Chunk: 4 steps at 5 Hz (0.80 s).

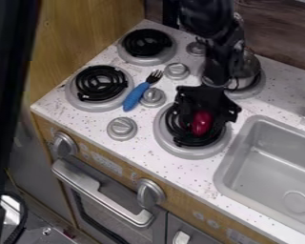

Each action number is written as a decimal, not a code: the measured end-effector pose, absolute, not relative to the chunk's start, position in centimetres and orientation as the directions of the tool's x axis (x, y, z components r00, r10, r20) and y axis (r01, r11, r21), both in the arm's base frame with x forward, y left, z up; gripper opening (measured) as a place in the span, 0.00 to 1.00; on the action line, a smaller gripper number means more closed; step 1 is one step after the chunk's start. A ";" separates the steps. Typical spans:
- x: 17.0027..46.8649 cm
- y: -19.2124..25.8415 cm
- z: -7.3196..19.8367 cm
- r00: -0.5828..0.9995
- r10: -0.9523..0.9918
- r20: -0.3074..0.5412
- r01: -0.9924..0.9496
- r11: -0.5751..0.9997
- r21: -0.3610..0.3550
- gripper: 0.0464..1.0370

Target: Move the red pepper to the bottom right burner

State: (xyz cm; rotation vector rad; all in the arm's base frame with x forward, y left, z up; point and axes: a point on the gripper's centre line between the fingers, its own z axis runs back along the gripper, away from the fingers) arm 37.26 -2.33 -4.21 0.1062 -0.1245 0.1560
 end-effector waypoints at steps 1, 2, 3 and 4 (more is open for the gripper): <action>38.2 -2.1 -4.4 0.978 0.156 0.136 -0.169 0.982 0.089 0.79; 37.7 -1.1 -4.9 0.979 0.171 0.112 -0.182 0.978 0.104 0.96; 37.2 -0.4 -3.3 0.979 0.165 0.122 -0.180 0.975 0.129 0.96; 37.2 -0.3 0.0 0.967 0.166 0.191 -0.189 0.975 0.112 0.96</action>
